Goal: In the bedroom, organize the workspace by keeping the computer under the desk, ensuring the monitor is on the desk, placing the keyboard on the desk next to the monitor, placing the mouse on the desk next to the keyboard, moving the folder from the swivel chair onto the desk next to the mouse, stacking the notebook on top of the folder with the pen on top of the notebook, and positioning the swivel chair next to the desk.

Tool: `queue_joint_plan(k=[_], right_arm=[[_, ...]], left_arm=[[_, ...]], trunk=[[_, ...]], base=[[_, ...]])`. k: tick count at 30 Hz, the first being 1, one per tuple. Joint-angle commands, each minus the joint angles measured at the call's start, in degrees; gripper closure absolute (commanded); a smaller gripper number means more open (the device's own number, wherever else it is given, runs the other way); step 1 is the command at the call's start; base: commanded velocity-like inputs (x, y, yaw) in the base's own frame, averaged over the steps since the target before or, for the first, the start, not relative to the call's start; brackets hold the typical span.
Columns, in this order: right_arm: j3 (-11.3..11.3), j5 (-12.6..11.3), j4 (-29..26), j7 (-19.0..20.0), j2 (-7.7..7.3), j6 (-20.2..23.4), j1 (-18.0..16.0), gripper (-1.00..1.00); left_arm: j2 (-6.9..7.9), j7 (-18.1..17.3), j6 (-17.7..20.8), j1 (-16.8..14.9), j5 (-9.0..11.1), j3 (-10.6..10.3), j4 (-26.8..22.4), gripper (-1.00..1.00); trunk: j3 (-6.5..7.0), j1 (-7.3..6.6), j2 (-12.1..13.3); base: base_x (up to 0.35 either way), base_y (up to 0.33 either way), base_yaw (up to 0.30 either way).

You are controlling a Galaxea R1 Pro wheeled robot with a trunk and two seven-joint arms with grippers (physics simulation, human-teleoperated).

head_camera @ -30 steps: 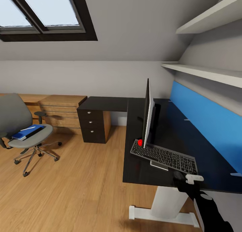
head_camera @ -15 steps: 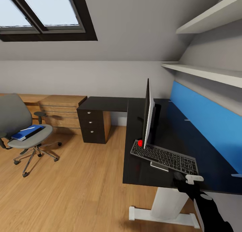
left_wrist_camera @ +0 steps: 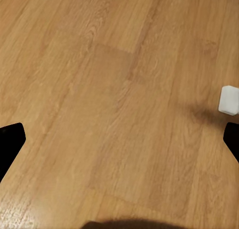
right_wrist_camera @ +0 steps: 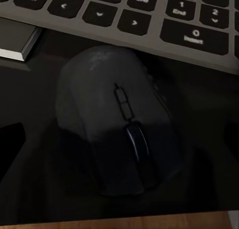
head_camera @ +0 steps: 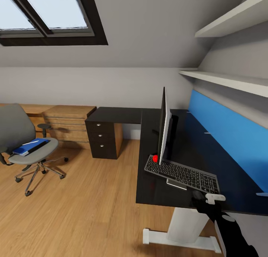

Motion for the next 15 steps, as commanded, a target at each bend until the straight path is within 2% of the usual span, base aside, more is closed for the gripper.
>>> queue_joint_plan(k=[1,11,15], right_arm=[[-0.19,0.60,-0.09,0.49,0.03,0.22,-0.05,-1.00],[-0.19,0.60,-0.04,0.49,0.04,0.22,-0.05,-1.00],[-0.15,0.60,-0.04,0.49,0.06,0.22,-0.05,-1.00]], left_arm=[[0.04,0.42,-0.22,-0.03,0.29,-0.43,0.02,-1.00],[0.03,0.36,-0.23,-0.03,0.29,-0.44,0.01,-1.00],[0.03,0.34,-0.22,-0.03,0.28,-0.44,0.01,-1.00]], trunk=[[-0.06,0.00,-0.04],[-0.06,0.00,-0.04],[-0.06,0.00,-0.04]], base=[[0.000,0.000,0.000],[0.003,0.000,0.000],[0.085,0.000,0.000]])
